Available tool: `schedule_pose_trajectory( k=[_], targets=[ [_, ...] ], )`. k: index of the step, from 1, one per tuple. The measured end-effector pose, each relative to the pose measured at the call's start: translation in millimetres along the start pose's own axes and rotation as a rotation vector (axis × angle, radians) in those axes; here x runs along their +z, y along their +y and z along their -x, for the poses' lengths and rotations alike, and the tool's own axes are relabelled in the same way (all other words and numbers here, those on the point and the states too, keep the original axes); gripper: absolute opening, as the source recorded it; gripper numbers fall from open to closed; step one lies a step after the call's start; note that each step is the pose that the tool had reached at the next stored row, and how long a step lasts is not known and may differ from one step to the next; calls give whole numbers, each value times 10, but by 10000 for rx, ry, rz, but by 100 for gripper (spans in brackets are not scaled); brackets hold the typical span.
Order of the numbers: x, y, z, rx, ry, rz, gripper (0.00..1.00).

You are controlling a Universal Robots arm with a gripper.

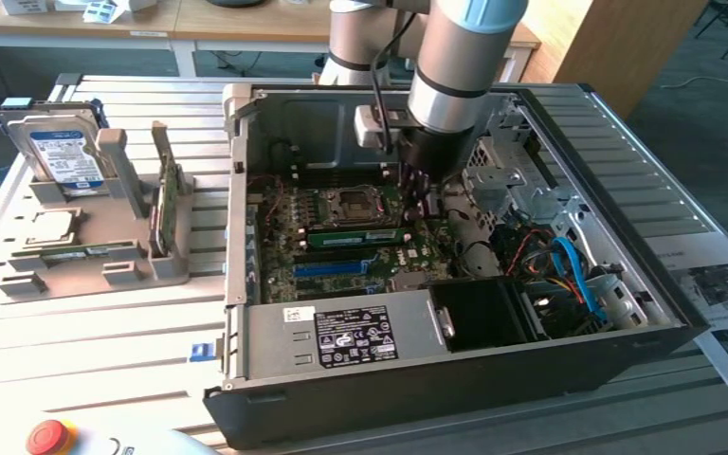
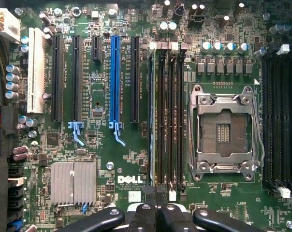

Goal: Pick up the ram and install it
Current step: 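Press down the ram until it locks into place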

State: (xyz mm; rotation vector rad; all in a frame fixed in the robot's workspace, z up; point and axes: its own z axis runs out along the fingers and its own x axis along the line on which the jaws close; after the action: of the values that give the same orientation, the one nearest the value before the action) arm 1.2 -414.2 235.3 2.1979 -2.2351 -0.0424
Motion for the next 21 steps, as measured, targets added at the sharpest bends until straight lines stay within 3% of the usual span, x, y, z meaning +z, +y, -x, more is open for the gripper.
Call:
schedule_pose_trajectory(
  k=[21],
  targets=[
    [56, -2, 28, -1, 2, 0, 11]
  ],
)
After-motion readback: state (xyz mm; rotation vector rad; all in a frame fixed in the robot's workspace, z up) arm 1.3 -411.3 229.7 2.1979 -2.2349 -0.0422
